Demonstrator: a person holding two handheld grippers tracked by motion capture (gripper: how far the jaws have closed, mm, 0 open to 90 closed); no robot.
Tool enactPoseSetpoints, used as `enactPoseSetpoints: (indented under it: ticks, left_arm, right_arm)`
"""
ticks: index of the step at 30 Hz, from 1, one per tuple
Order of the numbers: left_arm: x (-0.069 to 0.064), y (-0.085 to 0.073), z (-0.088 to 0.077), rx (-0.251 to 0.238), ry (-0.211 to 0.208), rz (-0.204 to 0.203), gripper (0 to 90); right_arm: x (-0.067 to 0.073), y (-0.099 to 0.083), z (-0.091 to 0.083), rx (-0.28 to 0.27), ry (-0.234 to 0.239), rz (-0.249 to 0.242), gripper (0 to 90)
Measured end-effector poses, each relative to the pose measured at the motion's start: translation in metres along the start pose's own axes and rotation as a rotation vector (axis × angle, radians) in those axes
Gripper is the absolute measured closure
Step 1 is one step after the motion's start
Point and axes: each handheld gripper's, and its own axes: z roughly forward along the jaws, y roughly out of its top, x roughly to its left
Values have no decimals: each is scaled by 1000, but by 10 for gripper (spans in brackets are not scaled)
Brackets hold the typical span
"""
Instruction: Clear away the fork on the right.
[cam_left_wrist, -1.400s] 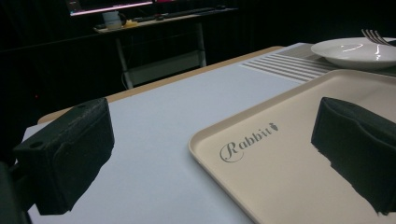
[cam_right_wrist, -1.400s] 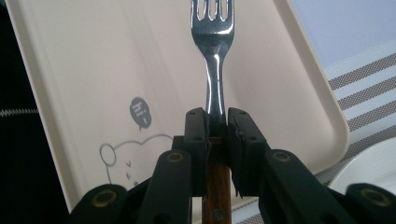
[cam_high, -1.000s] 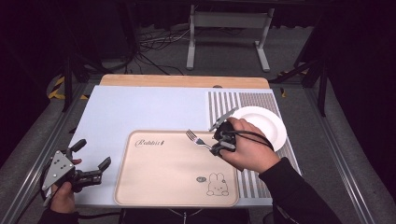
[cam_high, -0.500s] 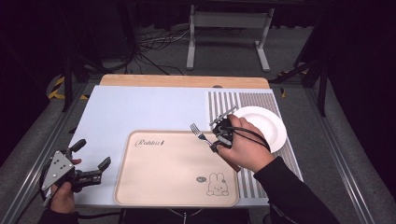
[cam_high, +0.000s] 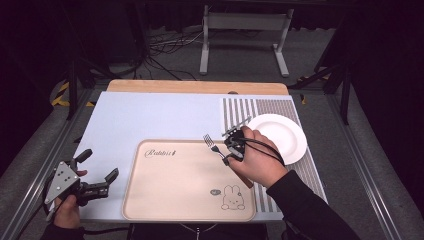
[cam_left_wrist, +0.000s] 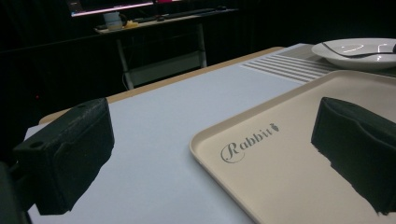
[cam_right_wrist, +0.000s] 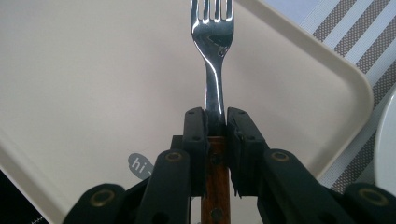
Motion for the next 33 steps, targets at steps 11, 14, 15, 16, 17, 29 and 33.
enactPoseSetpoints:
  ticks: [11,14,15,16,17,29,33]
  left_arm:
    - [0,0,0,-5,2,2,0]
    - [0,0,0,-4,2,1,0]
    - [0,0,0,-2,1,2,0]
    - [0,0,0,-2,1,2,0]
    - [1,0,0,-2,2,3,0]
    - [0,0,0,-4,2,3,0]
    - [1,0,0,-6,3,3,0]
  right_arm:
    - [3,-6,20,49,-10,39,788]
    - [3,-7,22,52,-5,54,789]
    - [4,-7,23,56,-6,55,788]
    - [5,-9,26,65,-7,53,788]
    - [5,-9,27,66,-5,55,788]
    - [9,-14,41,110,10,62,788]
    - [11,-15,44,127,11,67,787]
